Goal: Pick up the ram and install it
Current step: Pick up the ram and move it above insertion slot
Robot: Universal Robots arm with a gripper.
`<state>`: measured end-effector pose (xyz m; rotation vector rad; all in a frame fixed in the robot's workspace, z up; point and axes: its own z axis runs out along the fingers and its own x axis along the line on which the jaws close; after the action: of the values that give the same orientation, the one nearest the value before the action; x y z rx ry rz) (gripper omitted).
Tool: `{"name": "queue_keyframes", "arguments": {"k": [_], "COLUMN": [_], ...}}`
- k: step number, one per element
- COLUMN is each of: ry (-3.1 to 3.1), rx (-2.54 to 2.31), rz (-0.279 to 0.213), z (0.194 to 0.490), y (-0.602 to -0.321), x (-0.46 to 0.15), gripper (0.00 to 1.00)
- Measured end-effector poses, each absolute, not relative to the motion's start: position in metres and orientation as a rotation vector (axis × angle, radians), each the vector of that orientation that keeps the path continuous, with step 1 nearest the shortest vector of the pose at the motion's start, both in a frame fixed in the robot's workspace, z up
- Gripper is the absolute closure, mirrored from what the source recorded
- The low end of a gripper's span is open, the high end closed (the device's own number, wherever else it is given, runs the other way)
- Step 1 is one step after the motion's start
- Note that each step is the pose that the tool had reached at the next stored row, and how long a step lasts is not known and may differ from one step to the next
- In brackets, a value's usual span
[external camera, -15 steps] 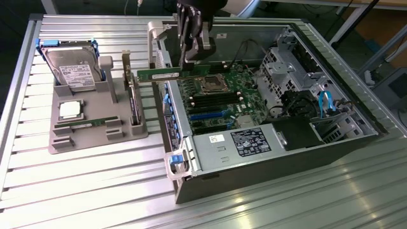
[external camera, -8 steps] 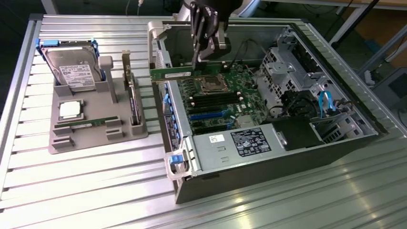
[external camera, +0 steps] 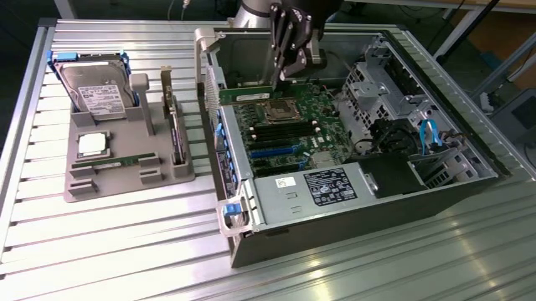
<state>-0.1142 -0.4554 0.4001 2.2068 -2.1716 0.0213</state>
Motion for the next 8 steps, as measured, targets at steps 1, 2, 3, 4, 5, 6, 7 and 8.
{"name": "queue_keyframes", "arguments": {"k": [1, 2, 3, 4, 5, 6, 7, 8], "ry": [-2.171, -2.171, -2.172, -2.172, -2.171, -2.171, -2.172, -2.171], "rx": [2.207, 2.207, 2.207, 2.207, 2.207, 2.207, 2.207, 2.207], "rz": [0.021, 0.021, 0.021, 0.021, 0.021, 0.021, 0.021, 0.021], "z": [0.4, 0.4, 0.4, 0.4, 0.4, 0.4, 0.4, 0.4], "y": [-0.455, -0.455, -0.455, -0.455, -0.455, -0.455, -0.455, -0.455], "x": [-0.11, -0.106, -0.103, -0.097, -0.092, -0.088, -0.083, -0.079], "gripper": [0.88, 0.88, 0.88, 0.88, 0.88, 0.88, 0.88, 0.88]}}
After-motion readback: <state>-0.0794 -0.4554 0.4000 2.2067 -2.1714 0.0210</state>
